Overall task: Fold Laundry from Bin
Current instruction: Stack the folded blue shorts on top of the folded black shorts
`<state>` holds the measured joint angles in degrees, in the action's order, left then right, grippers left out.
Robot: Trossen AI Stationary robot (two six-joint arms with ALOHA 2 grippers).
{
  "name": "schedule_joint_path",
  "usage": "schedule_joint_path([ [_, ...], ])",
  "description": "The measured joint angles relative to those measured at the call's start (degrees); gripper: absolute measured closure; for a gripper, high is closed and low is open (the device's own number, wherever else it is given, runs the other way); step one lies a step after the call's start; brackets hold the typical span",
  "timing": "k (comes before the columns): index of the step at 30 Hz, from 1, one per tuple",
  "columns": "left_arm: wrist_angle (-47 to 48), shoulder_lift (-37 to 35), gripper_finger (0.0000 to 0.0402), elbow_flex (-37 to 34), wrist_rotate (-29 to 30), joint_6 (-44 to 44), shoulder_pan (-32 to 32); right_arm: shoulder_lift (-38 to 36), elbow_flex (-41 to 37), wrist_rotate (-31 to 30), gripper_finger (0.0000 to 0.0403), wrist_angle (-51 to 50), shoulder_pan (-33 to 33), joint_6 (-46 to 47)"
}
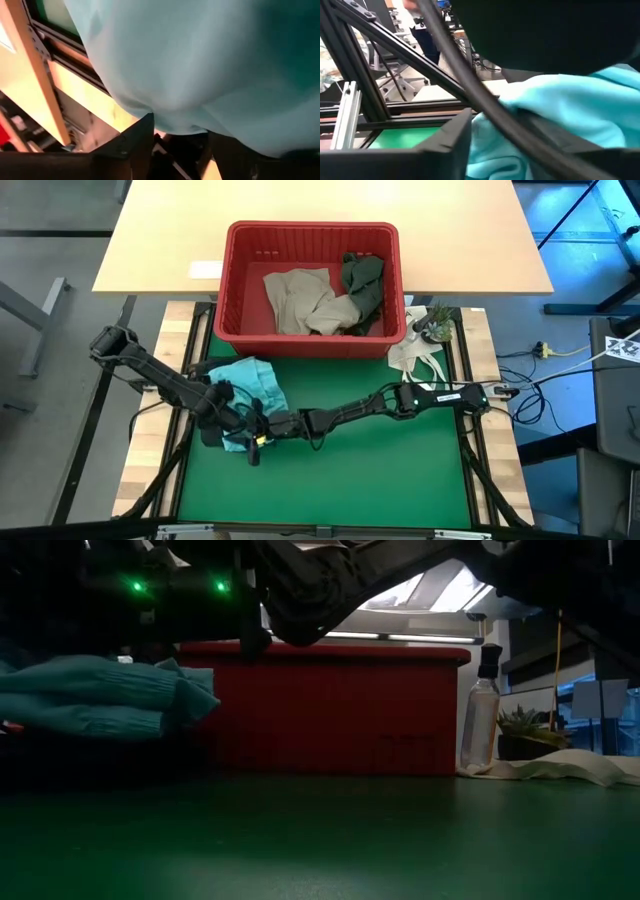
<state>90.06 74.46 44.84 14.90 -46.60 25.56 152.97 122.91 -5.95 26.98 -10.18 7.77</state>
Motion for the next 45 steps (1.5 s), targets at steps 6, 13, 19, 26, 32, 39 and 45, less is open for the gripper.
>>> schedule_joint_path([
  [6,0.0,0.0,0.0228,1.4,-3.8,0.3,0.0,0.0,0.5,-1.5,0.0158,-0.3,0.0,3.2],
  [13,0.0,0.0,0.0250,2.4,-13.2,2.8,0.1,0.0,0.5,1.1,0.0130,-2.0,0.0,5.4],
  [19,0.0,0.0,0.0267,2.6,-21.0,3.5,0.1,-2.8,0.5,2.4,0.0127,-7.7,0.0,5.5],
  [26,-0.1,-1.6,0.0275,9.8,-17.6,0.9,1.1,-8.2,0.6,7.0,0.0127,-20.6,0.1,5.4],
  [32,-0.7,-4.2,0.0275,16.7,-12.5,-11.2,4.9,-12.1,0.5,10.5,0.0127,-30.9,0.2,0.0],
  [39,-7.0,-4.3,0.0275,16.6,-5.9,-27.8,12.4,-18.2,0.6,4.2,0.0127,-43.9,-0.3,-14.9],
  [45,-13.2,-4.3,0.0275,15.0,-0.2,-37.2,19.0,-18.5,-1.1,-3.2,0.0127,-49.2,-0.1,-27.1],
])
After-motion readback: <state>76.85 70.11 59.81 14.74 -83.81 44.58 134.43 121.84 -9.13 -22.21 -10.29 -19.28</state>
